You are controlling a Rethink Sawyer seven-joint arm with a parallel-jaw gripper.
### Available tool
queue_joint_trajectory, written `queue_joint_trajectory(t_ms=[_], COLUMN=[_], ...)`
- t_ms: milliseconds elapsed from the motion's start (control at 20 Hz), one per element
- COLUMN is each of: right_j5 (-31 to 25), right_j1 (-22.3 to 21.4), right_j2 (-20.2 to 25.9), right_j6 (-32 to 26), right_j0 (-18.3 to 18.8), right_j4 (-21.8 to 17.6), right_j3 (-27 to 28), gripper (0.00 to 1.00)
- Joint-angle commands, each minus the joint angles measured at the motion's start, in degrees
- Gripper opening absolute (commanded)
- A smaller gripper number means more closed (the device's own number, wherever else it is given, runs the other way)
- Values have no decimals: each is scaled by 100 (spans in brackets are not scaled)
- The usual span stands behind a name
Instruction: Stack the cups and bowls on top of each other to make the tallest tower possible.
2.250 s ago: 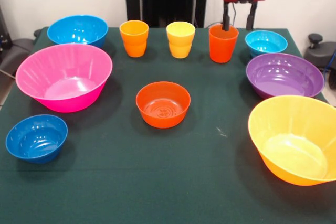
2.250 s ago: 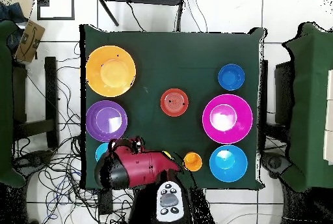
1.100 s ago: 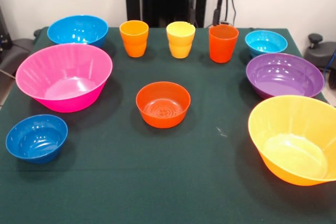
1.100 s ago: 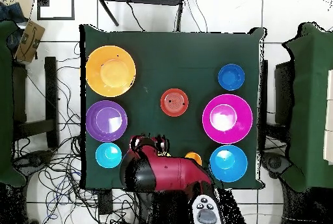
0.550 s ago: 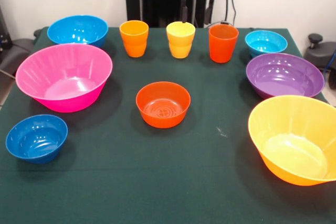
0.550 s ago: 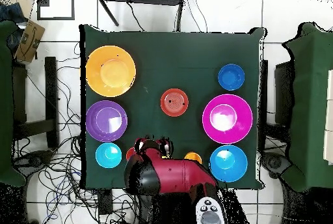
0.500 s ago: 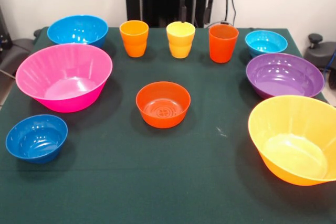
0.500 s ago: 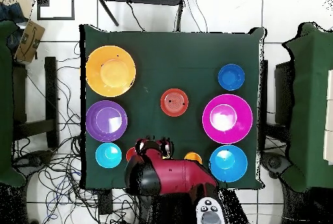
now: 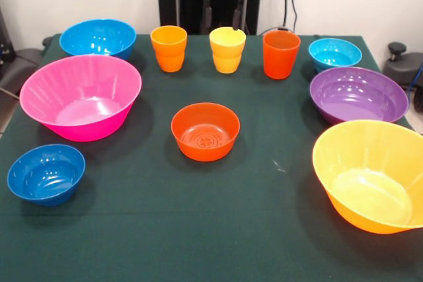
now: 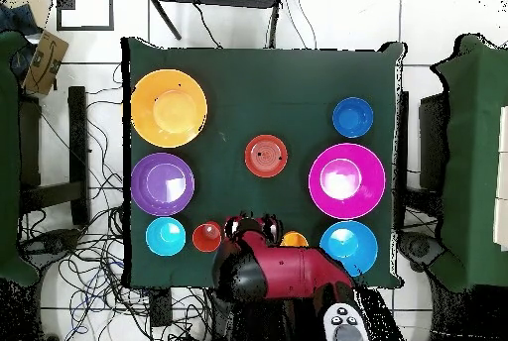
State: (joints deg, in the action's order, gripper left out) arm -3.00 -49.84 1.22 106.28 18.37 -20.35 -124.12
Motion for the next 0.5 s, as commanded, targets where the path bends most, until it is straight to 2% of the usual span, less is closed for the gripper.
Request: queue_joint_trajectory(t_ms=[50,250,500], right_j5=[24,255,374], right_j1=[617,826,1021], right_j2=[391,309,-32], right_j6=[329,459,505], right_j0=[124,71,-253], right_j4=[-423,-470,-552], right_j3=[-214,-196,-104], gripper=[100,100,100])
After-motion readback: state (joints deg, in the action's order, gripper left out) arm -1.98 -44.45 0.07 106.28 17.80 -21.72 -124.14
